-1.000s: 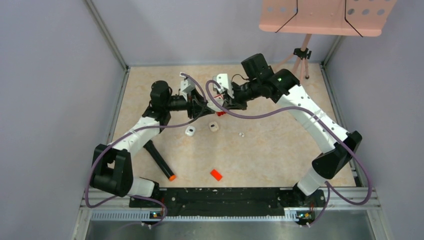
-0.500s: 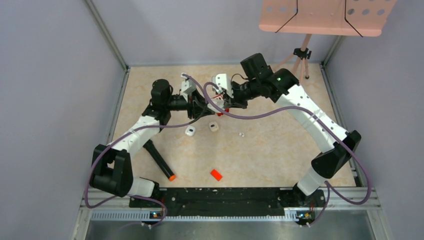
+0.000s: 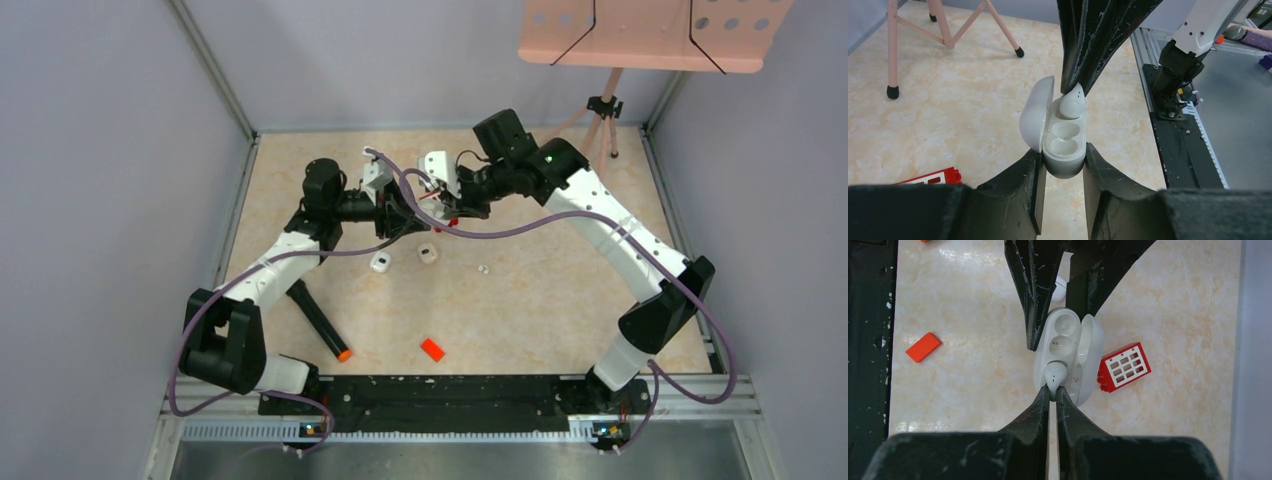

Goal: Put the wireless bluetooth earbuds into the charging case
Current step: Place the earbud in the charging case.

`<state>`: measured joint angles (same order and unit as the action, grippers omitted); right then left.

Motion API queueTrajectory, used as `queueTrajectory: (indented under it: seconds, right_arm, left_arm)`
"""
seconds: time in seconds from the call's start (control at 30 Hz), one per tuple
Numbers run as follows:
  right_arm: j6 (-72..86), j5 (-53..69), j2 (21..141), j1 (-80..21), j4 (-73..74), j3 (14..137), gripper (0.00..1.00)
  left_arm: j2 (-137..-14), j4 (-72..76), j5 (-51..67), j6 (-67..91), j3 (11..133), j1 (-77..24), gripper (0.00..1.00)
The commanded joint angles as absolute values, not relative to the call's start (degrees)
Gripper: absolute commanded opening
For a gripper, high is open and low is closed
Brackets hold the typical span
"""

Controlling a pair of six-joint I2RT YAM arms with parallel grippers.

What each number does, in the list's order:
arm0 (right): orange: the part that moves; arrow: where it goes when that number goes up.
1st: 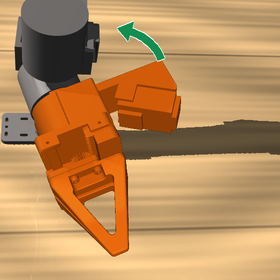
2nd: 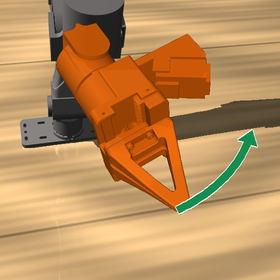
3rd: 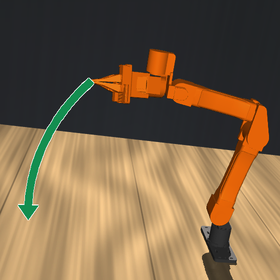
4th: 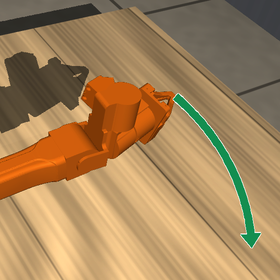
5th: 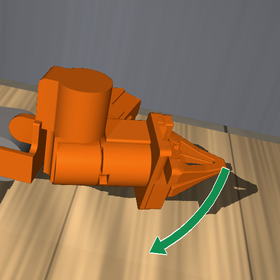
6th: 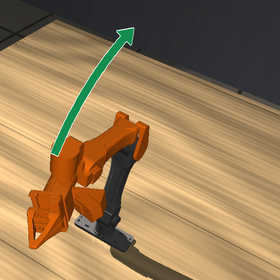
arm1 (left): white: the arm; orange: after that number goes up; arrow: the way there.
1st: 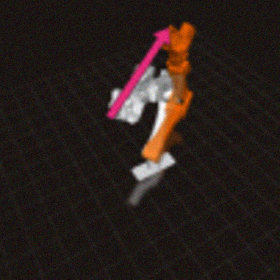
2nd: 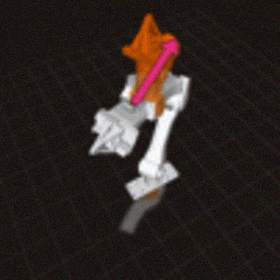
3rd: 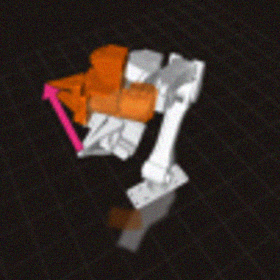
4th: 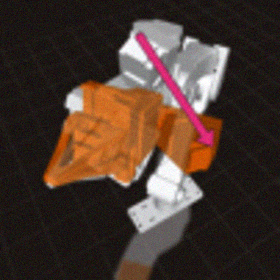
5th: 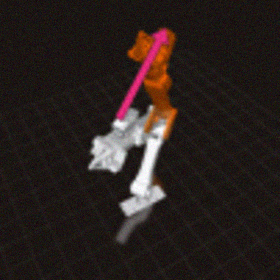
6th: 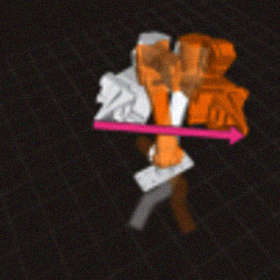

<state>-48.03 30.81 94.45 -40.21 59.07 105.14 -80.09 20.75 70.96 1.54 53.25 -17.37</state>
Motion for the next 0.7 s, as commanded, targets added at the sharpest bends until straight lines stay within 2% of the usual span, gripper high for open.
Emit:
queueTrajectory:
  seconds: [0.0, 0.4, 0.67]
  right_arm:
    - [-49.29, 30.41, 94.75, -41.78, 57.51, 106.51, 0.0]
    - [-48.09, 24.97, 96.6, -42.89, 57.25, 107.58, 0.01]
    - [-45.44, 25.09, 97.49, -43.07, 57.2, 110.04, 0.15]
  left_arm:
    - [-78.04, 23.81, 72.21, 1.23, 55.3, -17.67, 0.0]
    - [-77.97, 24.17, 72.76, 0.56, 55.29, -17.99, 0.0]
    - [-78.22, 24.74, 72.53, 0.51, 54.84, -18.08, 0.0]
